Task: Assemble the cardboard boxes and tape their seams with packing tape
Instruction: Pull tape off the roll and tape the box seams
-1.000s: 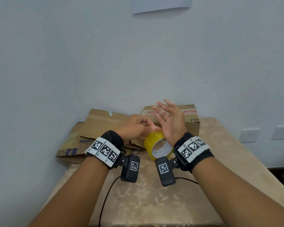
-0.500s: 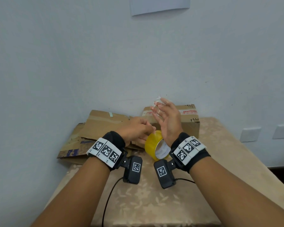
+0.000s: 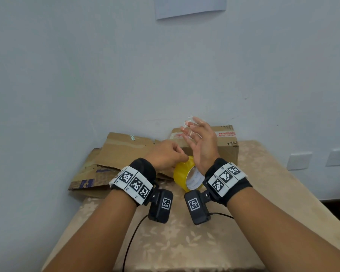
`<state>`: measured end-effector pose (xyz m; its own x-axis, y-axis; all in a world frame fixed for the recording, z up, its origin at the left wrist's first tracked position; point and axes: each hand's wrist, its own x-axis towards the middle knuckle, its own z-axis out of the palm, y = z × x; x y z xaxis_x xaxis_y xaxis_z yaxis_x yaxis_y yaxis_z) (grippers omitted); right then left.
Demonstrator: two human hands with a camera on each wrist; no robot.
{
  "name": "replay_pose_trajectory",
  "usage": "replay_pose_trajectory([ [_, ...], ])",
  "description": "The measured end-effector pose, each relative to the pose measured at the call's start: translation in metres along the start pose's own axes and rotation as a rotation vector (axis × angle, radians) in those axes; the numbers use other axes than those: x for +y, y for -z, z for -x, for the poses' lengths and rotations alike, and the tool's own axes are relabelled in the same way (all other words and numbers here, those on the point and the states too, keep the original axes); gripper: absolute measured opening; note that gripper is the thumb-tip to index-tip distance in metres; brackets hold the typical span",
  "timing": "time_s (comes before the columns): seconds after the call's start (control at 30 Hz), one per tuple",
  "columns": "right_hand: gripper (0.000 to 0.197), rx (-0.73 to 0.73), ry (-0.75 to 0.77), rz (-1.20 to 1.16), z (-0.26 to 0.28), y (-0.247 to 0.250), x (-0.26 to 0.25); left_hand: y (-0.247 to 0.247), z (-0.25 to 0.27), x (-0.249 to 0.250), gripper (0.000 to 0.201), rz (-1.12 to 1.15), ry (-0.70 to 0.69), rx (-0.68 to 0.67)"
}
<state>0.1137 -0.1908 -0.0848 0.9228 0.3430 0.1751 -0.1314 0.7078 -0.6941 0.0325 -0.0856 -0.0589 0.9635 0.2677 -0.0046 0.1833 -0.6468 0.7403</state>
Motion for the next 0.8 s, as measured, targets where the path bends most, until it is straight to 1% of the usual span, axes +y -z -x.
replay_pose_trajectory([
  [0.03,0.031,0.001,-0.001,0.0,0.0,0.0,0.0,0.0,-0.001,0.0,0.021,0.013,0.013,-0.006],
  [0.1,0.031,0.005,-0.007,-0.004,0.0,0.0,0.0,0.002,-0.001,-0.001,0.04,0.125,0.073,-0.035],
  [0.13,0.03,0.006,-0.009,-0.007,0.001,0.0,-0.001,0.003,0.0,-0.001,0.046,0.177,0.096,-0.054],
  [0.17,0.03,0.007,-0.01,-0.009,0.001,0.0,-0.001,0.004,0.001,0.0,0.047,0.21,0.109,-0.072],
  [0.27,0.033,0.008,-0.007,-0.01,0.001,-0.001,-0.001,0.007,0.006,0.002,0.037,0.308,0.142,-0.128],
  [0.33,0.033,0.011,-0.007,-0.018,0.0,-0.001,-0.002,0.011,0.007,0.001,0.036,0.365,0.17,-0.177],
  [0.43,0.032,0.019,-0.019,-0.055,0.0,-0.002,-0.004,0.017,0.008,-0.002,0.035,0.354,0.177,-0.235],
  [0.5,0.03,0.016,-0.022,-0.074,0.0,-0.003,-0.007,0.018,0.007,-0.004,0.03,0.325,0.177,-0.212],
  [0.63,0.028,0.017,-0.022,-0.114,0.001,-0.003,-0.012,0.015,0.005,-0.001,0.012,0.296,0.163,-0.157],
  [0.7,0.031,0.028,-0.017,-0.12,0.001,-0.004,-0.015,0.015,0.004,0.001,0.011,0.293,0.167,-0.168],
  [0.8,0.031,0.054,0.003,-0.09,0.001,-0.006,-0.019,0.017,0.004,0.004,0.018,0.337,0.182,-0.216],
])
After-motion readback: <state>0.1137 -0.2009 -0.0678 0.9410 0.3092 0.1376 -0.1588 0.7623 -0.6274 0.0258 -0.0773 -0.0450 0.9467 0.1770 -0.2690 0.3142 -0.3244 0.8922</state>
